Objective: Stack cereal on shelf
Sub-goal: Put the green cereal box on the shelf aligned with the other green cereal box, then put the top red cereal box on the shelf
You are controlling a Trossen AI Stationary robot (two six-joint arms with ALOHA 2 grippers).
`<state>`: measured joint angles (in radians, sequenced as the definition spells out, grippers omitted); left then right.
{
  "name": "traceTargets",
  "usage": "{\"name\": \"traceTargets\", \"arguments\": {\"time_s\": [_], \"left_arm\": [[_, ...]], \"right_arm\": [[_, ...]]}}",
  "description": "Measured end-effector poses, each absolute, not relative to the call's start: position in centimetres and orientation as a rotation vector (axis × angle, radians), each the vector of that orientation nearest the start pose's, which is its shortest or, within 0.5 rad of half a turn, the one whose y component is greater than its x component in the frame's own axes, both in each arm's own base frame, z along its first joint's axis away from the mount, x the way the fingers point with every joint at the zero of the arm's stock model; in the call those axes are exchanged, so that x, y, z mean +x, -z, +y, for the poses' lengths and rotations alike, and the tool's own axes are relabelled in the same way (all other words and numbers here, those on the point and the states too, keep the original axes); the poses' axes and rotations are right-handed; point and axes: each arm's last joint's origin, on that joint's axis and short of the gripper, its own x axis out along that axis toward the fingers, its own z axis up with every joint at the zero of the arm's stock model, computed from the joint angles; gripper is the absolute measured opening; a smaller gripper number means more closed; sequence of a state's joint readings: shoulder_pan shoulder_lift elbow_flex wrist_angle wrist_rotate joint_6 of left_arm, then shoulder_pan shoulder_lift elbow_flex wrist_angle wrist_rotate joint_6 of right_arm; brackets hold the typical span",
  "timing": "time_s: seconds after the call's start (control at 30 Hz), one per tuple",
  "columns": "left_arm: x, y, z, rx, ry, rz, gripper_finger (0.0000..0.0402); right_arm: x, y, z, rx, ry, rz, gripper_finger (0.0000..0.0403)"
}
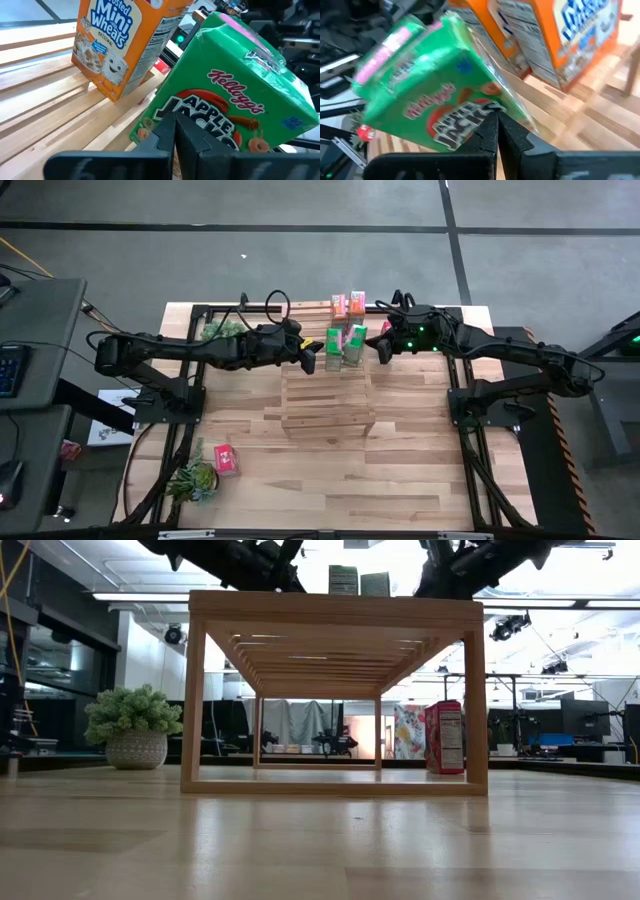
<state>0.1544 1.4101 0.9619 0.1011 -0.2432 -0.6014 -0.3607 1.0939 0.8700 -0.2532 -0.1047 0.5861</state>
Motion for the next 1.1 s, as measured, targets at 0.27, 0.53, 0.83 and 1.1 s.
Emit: {"name": "traceTargets", "arguments": {"time_s": [0.27,0.53,0.83,1.1], "left_arm": [[31.0,-28.0,6.0,-0.538,-0.495,0.207,0.0],[31.0,-28.1,6.1,-0.538,-0.493,0.199,0.0],[29.8,-28.9,6.6,-0.401,-0.535,0.232,0.0],[26.1,-31.7,7.9,-0.361,-0.593,0.209,0.0]], "right_arm": [[23.1,-29.5,-8.5,0.669,0.411,0.349,0.0],[23.4,-29.1,-8.5,0.642,0.386,0.378,0.0],[21.5,-30.2,-8.1,0.567,0.44,0.506,0.0],[19.0,-31.8,-7.9,0.608,0.689,0.598,0.0]]}}
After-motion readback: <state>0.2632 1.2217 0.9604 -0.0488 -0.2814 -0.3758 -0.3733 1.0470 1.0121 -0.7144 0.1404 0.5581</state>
